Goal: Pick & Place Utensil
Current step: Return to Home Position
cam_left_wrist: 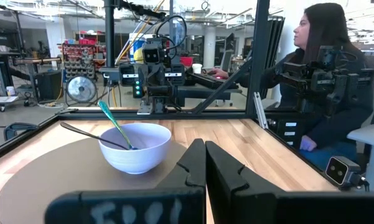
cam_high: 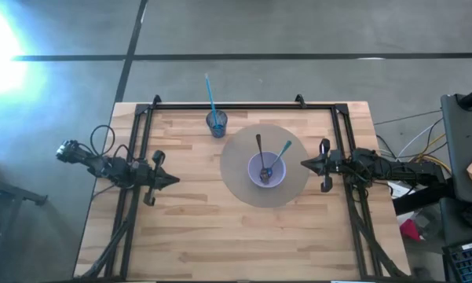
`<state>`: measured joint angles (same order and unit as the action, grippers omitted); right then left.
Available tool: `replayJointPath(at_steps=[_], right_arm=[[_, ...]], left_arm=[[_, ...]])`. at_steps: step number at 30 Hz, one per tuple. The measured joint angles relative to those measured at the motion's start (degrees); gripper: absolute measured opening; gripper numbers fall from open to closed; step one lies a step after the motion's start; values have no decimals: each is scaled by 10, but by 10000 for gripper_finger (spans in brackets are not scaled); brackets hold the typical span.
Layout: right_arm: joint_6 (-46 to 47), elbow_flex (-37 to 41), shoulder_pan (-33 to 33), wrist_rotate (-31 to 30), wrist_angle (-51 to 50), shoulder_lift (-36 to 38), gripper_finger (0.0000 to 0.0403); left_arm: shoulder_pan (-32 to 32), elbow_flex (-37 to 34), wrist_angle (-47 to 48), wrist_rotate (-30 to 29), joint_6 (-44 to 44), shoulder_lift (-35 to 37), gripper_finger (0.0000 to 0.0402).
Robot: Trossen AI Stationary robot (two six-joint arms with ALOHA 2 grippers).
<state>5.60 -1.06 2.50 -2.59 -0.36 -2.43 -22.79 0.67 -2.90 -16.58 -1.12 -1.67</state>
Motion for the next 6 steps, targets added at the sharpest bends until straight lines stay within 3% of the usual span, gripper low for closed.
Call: replayJointPath(at_steps=[6], right_arm=[[0, 0, 0, 0, 0, 0, 8]], left_arm=[[0, 0, 0, 0, 0, 0, 0]])
